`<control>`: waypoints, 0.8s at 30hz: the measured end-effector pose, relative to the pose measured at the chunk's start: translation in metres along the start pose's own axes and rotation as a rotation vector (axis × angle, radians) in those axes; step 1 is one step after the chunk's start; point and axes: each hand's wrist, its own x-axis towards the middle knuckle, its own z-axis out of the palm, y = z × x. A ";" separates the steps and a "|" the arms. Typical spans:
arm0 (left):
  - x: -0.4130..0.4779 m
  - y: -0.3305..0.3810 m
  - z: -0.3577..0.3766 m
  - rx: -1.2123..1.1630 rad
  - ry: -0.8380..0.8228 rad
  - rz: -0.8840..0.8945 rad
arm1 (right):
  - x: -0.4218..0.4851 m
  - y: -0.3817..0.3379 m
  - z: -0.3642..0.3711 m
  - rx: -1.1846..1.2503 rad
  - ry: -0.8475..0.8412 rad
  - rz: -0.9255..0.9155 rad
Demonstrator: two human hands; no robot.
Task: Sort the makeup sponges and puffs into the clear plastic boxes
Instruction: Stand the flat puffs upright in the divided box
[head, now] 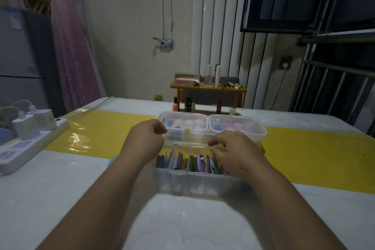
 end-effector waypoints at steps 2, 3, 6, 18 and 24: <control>0.001 -0.010 -0.004 -0.045 0.010 0.004 | 0.000 0.000 0.000 -0.007 0.000 0.006; 0.002 -0.014 -0.006 -0.050 0.017 -0.001 | 0.000 0.000 0.000 -0.010 -0.001 0.007; 0.003 -0.032 -0.014 -0.002 0.045 -0.032 | -0.001 0.000 0.000 -0.009 -0.006 0.009; 0.002 -0.080 -0.018 0.450 0.011 -0.274 | 0.000 0.002 0.002 0.052 -0.004 -0.014; 0.003 -0.087 -0.013 0.458 -0.082 -0.269 | 0.000 0.002 0.002 0.052 -0.003 -0.008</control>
